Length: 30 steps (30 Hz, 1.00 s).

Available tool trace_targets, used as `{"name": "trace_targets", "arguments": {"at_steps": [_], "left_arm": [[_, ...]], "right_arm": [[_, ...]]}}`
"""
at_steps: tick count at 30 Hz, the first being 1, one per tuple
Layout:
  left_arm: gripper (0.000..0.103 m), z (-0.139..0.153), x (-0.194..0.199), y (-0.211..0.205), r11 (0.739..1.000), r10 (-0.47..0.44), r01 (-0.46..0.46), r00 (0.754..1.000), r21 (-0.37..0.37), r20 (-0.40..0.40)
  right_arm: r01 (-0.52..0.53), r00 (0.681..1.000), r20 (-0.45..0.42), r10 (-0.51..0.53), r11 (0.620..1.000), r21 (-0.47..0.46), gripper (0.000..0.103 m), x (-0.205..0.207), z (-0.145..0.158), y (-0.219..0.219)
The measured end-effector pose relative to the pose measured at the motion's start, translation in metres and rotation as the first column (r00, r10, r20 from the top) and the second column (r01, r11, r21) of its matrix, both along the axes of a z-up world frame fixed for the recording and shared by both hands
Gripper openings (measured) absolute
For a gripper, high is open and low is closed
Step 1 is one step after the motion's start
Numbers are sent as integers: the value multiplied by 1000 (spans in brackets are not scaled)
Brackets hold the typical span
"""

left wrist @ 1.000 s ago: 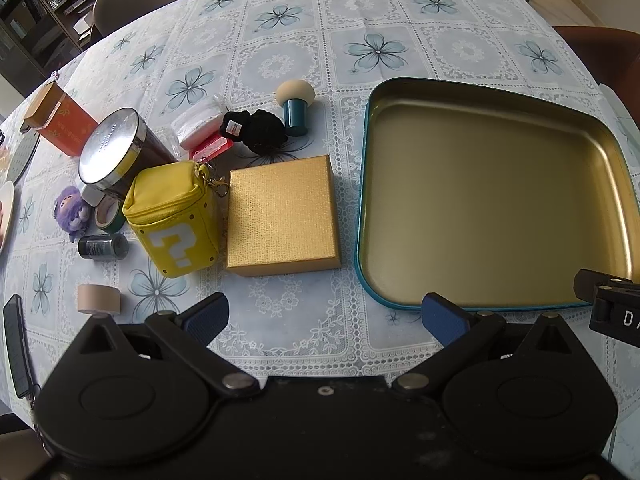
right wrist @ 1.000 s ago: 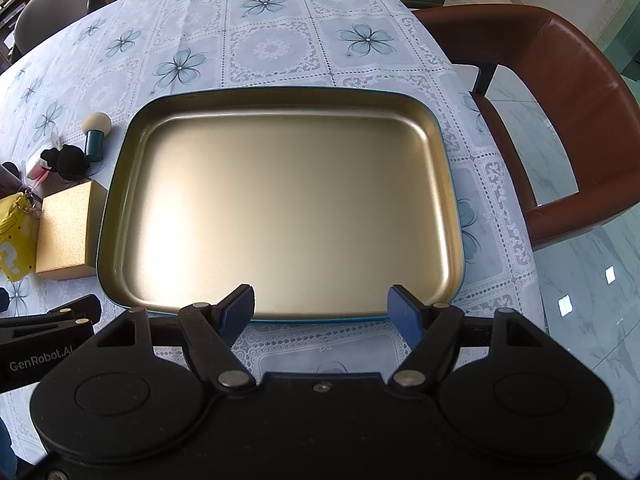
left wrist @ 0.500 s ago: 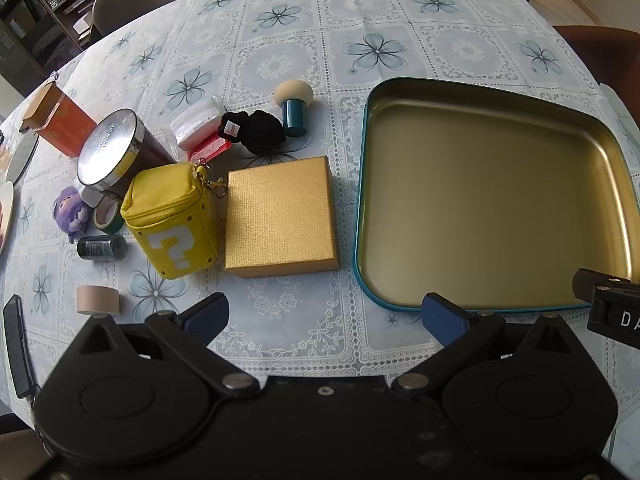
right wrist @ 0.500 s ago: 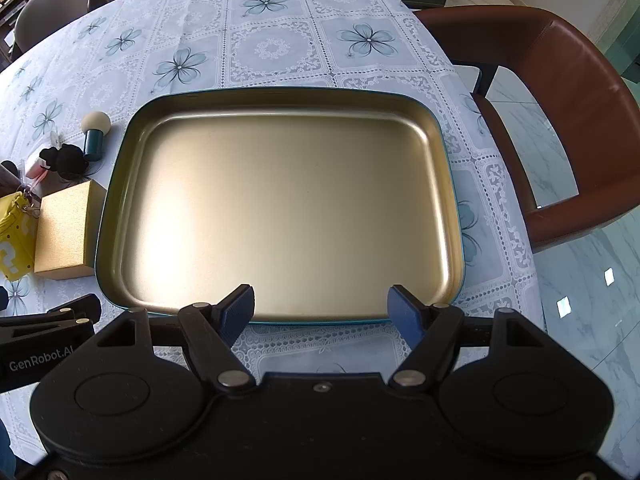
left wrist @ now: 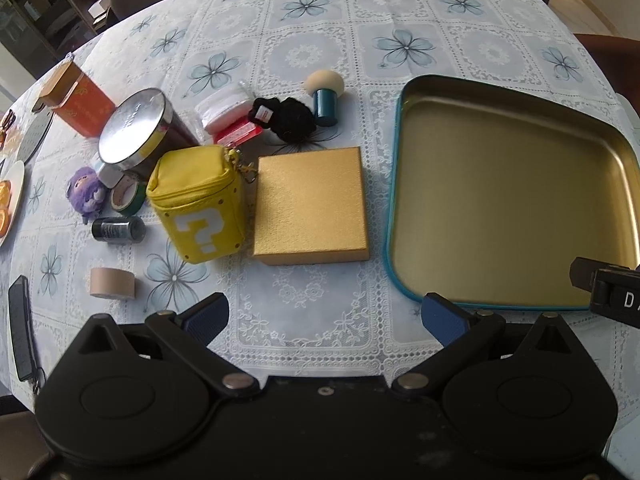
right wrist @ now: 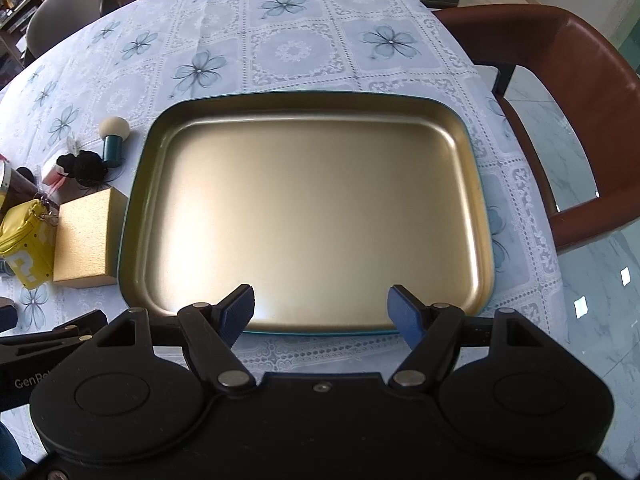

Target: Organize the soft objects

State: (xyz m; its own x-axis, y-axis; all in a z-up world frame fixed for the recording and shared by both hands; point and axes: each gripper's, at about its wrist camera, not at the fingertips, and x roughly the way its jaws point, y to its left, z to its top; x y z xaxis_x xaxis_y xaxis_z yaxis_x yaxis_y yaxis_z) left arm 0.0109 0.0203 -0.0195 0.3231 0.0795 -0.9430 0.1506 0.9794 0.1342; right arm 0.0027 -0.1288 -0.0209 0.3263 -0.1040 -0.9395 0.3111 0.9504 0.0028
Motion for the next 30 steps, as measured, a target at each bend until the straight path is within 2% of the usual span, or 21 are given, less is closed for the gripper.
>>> {"name": "trace_targets", "arguments": {"at_steps": [11, 21, 30], "left_arm": [[103, -2, 13, 52, 1000, 21, -21, 999, -21, -28], [103, -2, 24, 101, 999, 4, -6, 999, -43, -47], [103, -4, 31, 152, 997, 50, -52, 997, -50, -52]], "right_arm": [[-14, 999, -37, 14, 1000, -6, 69, 16, -3, 42], [-15, 998, -57, 13, 999, -39, 69, 26, -1, 91], [-75, 995, -65, 71, 995, -66, 69, 38, -1, 142]]}}
